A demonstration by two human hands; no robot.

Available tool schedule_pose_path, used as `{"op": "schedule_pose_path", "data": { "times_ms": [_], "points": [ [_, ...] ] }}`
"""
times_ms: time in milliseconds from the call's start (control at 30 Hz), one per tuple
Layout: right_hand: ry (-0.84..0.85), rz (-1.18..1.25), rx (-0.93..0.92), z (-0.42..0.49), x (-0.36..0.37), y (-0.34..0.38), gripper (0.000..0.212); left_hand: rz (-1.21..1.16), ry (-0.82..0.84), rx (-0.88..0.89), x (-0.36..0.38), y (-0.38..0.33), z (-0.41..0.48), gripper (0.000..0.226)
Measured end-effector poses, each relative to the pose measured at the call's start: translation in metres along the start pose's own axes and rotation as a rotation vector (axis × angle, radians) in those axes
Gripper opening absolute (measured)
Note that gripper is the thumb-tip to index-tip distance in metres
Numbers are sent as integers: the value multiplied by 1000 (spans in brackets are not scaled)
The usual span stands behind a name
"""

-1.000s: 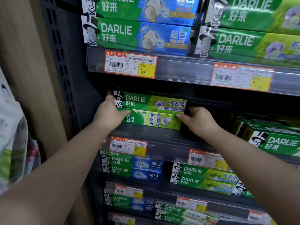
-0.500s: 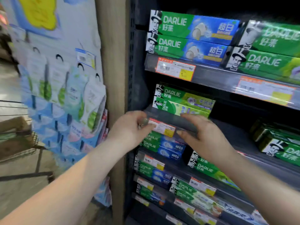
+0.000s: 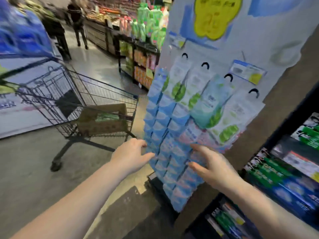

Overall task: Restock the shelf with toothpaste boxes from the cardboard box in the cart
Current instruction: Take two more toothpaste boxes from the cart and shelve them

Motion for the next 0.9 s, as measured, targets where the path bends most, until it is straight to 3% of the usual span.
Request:
{"op": "schedule_pose_path", "data": {
  "times_ms": [400,667,900],
  "points": [
    [119,162,51,200,148,129,54,22,44,-200,-80,226,100,52],
    [210,101,-25,310,193,157,56,23,22,-320,-99,304,170,57],
    [247,135,-71,442,230,141,55,-79,36,-378,-114,337,295,51]
  ]
}}
Point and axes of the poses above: each hand's wrist, its own z-axis towards the middle knuckle, its own x-axis out of the palm, y = z × x, the point moved 4 cm from there along z, towards the middle knuckle, and after that the axes turned 9 degrees about -x, right-handed, at the moved point
